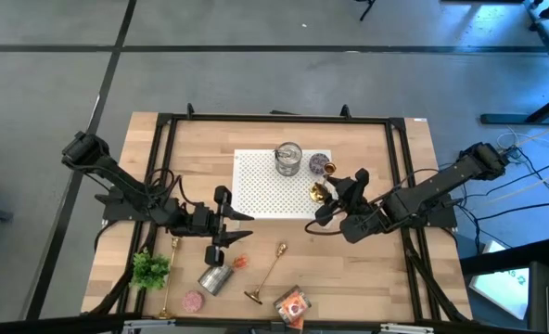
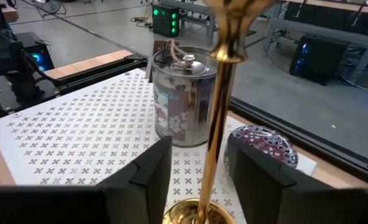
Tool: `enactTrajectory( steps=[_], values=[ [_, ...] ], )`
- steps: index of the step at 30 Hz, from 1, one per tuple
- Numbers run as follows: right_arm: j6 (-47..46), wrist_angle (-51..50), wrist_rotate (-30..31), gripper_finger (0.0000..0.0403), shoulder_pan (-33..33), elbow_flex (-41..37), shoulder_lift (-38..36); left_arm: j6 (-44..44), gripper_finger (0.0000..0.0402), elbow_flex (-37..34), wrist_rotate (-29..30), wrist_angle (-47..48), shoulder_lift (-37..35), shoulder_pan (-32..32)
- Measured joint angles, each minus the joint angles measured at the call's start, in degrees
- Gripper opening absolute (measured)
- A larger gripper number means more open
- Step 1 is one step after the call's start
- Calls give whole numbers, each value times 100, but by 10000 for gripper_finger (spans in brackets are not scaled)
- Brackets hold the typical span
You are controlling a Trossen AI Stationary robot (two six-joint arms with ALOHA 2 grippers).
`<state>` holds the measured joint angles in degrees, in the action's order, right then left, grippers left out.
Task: Pick & Place candle stick holders
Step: Put the right gold candle holder on the shelf
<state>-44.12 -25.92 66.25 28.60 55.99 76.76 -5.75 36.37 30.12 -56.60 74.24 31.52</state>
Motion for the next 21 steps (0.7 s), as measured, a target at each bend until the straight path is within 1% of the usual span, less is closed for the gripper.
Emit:
enactTrajectory(
  steps=[6,12,17,21],
  values=[
    [2,-13,-241,176,51,-2,-181,6,144,-1,-1,26,2,1],
    [2,-93,-241,177,303,-4,-428,23,144,-1,-1,35,0,-1],
    [-2,-335,-239,177,515,-4,-655,45,143,-1,-1,48,2,1],
    [-54,-719,-245,177,697,-4,-808,49,143,-1,1,70,2,1]
  ],
)
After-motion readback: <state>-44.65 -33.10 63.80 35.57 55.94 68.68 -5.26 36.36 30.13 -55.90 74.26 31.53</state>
